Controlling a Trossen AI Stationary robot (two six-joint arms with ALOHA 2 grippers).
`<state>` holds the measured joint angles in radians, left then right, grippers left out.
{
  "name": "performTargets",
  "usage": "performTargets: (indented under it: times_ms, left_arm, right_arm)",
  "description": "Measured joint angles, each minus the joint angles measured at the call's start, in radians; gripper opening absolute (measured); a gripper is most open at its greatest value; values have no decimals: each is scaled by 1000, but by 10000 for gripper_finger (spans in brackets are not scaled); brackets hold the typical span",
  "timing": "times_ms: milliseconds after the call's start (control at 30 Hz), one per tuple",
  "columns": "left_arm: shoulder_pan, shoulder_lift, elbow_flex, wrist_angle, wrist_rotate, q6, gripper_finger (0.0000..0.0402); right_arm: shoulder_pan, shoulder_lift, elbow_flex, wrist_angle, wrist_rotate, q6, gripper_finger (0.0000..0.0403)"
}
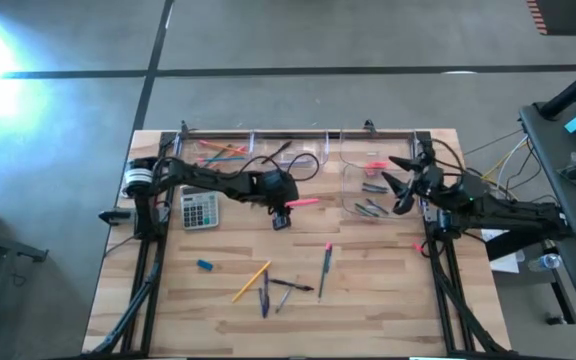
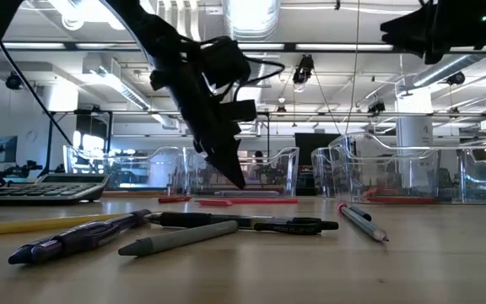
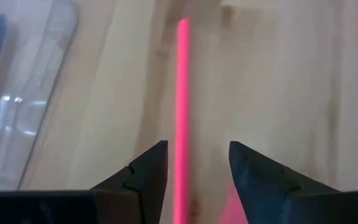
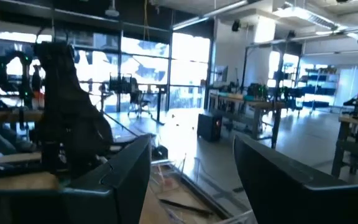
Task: Sort crayons/erasers/pens/pencils in bins
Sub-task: Put the pink pencil into the top left transparent bin
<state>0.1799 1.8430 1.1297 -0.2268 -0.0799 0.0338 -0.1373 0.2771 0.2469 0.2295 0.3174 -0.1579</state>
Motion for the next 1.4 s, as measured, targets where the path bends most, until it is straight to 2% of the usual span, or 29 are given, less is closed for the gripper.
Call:
performTargets:
  times_ms: [300, 733, 867, 1100, 1400]
  left_arm:
    - [61, 48, 17, 9, 46, 0, 157]
    - [63, 139, 63, 13, 56, -3, 152]
    - [61, 140, 50, 3, 57, -28, 114]
    - [61, 142, 45, -17, 58, -46, 12]
    - [54, 110, 67, -54, 47, -43, 3]
  right_arm:
    - [0, 7, -5, -10, -3, 24, 219]
    - [0, 19, -5, -11, -8, 70, 219]
    - [0, 19, -5, -10, -7, 81, 219]
    - [0, 19, -5, -10, -11, 86, 219]
    - [0, 19, -4, -10, -11, 94, 219]
